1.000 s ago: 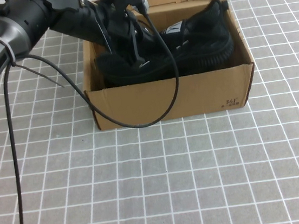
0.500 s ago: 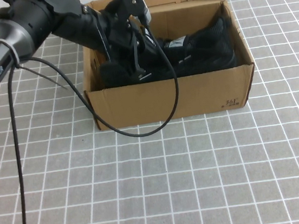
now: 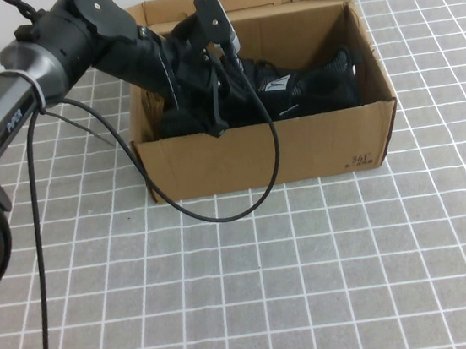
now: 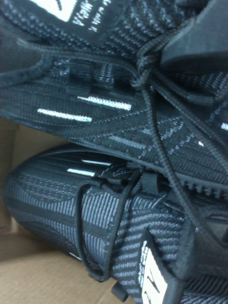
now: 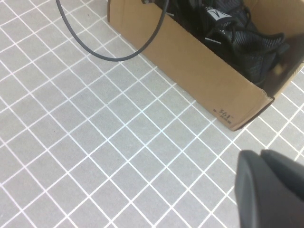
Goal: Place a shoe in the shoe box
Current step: Place the shoe in the shoe box
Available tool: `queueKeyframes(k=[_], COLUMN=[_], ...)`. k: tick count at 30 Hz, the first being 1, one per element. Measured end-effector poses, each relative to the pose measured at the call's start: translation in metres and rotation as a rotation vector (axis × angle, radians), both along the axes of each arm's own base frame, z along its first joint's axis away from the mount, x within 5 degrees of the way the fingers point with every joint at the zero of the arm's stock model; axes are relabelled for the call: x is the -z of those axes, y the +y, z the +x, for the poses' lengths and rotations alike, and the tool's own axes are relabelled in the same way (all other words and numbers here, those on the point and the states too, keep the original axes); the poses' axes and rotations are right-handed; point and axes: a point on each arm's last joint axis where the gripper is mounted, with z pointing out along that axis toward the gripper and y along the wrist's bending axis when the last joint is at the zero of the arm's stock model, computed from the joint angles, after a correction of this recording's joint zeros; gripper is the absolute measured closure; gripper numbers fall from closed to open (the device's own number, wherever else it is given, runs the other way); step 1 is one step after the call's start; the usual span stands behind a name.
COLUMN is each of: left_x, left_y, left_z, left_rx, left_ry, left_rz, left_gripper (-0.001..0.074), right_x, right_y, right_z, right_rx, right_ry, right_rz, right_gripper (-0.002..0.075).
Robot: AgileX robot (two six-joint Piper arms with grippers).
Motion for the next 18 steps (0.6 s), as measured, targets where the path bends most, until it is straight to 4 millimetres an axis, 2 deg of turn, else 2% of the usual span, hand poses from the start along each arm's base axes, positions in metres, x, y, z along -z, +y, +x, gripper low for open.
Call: queueKeyframes(k=[5,8,11,14,15,18], left_x=[0.001,0.002,0.002,-0.003,-0.008,-0.028], left_y=[0.0,0.001,0.0,0.001,0.001,0.002], left_z=[0.0,-0.001,-0.002,-0.004,-0.004,-0.007], left_rx=[0.007,0.019,0.028,0.028,0.024,-0.003], left_ry=[0.005,0.01,0.017,0.009,-0.004,-0.034], left_rz=[0.004,0.016,0.017,0.014,0.009,-0.017], left_gripper=[0.0708,0.0675,0.057,0.0408,0.036,0.0282], right_x=[0.0,0.0,0.0,0.0,0.0,0.0], right_y=[0.0,0.0,0.0,0.0,0.0,0.0], right_z=[0.0,0.0,0.0,0.0,0.0,0.0], right_rx=[0.0,0.0,0.0,0.0,0.0,0.0], right_ry=[0.0,0.0,0.0,0.0,0.0,0.0], right_rz=[0.0,0.0,0.0,0.0,0.0,0.0], right_gripper=[0.0742,0.0742,0.0742,0.0742,0.0742,0.0742])
